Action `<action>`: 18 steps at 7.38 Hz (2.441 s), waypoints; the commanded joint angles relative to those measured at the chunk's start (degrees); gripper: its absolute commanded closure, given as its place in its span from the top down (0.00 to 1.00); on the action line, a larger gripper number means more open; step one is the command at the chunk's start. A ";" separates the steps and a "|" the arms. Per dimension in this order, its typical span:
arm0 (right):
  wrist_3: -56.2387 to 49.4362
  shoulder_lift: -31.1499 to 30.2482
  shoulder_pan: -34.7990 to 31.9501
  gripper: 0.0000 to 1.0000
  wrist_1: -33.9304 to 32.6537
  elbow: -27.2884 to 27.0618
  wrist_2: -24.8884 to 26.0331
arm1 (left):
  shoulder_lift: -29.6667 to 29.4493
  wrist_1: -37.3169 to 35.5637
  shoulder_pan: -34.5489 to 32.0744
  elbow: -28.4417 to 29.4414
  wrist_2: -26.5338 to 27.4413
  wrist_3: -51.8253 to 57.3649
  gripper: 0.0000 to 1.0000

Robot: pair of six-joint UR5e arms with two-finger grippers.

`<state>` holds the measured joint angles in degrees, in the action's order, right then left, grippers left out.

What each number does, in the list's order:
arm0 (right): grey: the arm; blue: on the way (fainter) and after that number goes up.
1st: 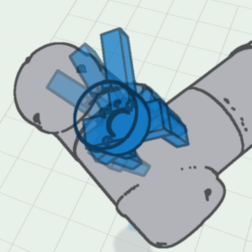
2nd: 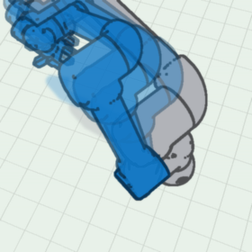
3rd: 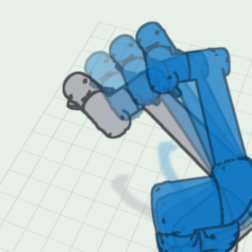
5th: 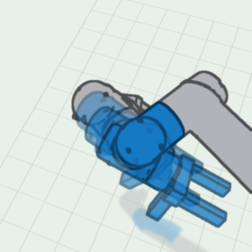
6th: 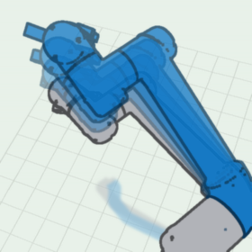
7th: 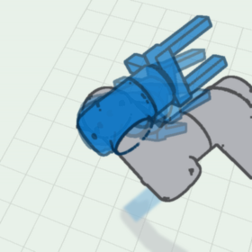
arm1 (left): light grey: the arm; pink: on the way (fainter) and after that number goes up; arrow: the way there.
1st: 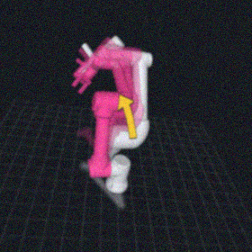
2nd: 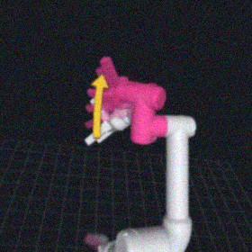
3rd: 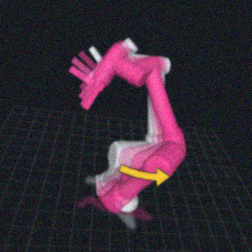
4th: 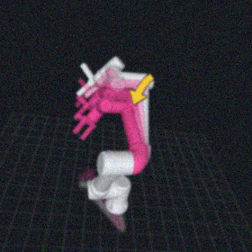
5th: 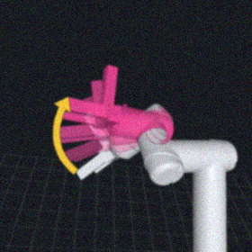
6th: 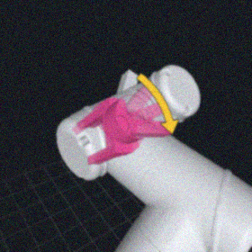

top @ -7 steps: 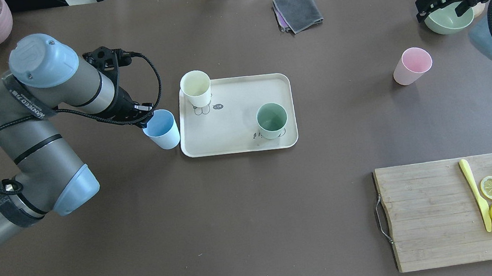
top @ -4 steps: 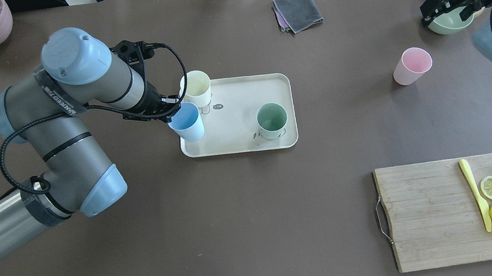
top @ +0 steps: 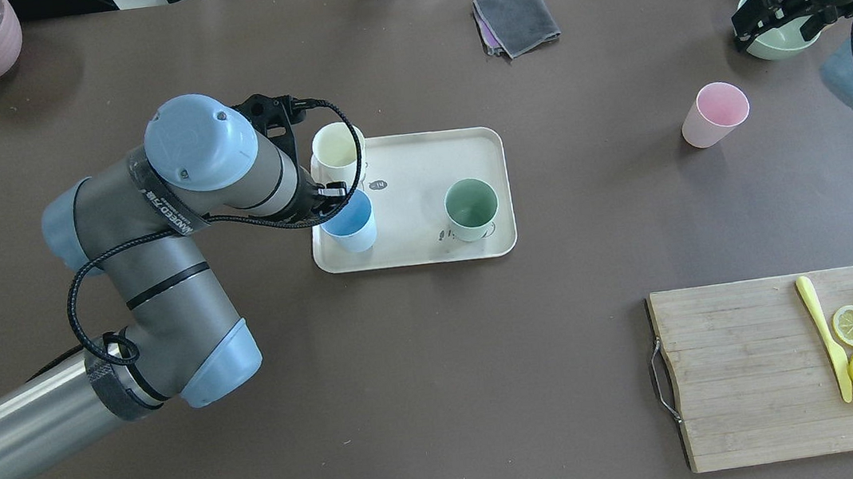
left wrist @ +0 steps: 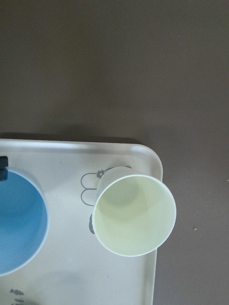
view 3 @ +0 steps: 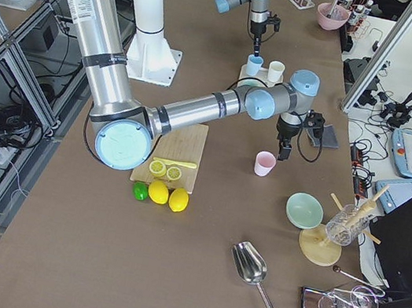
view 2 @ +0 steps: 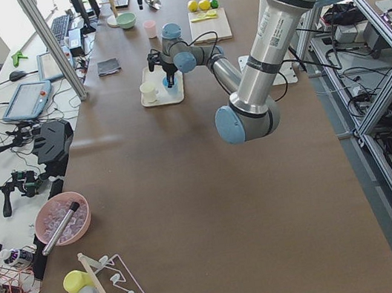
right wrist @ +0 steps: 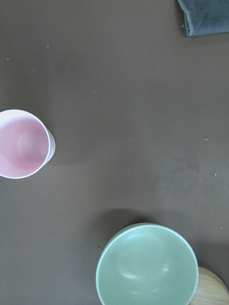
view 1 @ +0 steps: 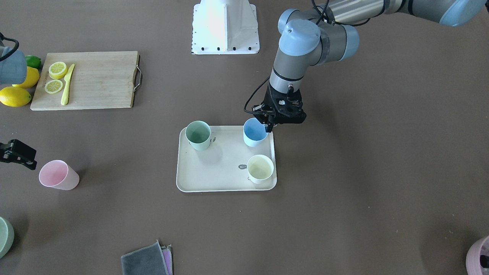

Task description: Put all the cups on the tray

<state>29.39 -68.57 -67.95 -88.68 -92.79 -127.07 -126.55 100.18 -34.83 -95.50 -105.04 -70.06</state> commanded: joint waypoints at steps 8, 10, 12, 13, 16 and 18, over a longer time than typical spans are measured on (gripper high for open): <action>8.91 -5.43 8.07 0.88 22.67 10.79 3.48 | 7.54 -4.91 -24.58 -2.59 -18.80 29.37 0.99; 11.05 -5.26 9.85 0.00 22.76 10.88 4.55 | 7.63 -4.82 -24.50 -2.59 -18.80 29.37 0.98; 11.57 -4.21 9.94 0.00 22.76 10.09 4.29 | 7.63 -4.73 -24.32 -2.33 -18.53 29.37 0.99; 12.01 -2.72 9.94 0.00 22.68 10.00 4.11 | 7.63 -4.73 -24.06 -2.24 -18.45 29.37 0.98; 23.30 4.47 12.30 0.00 21.89 9.82 4.02 | 7.81 -4.64 -23.88 -2.06 -18.44 29.37 0.99; 34.90 11.67 17.30 0.00 18.49 9.82 5.94 | 9.72 -4.21 -23.97 -2.41 -18.79 29.72 0.99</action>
<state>57.43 -61.57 -53.50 -67.73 -82.91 -122.34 -118.11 95.71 -58.73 -97.65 -123.61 -40.61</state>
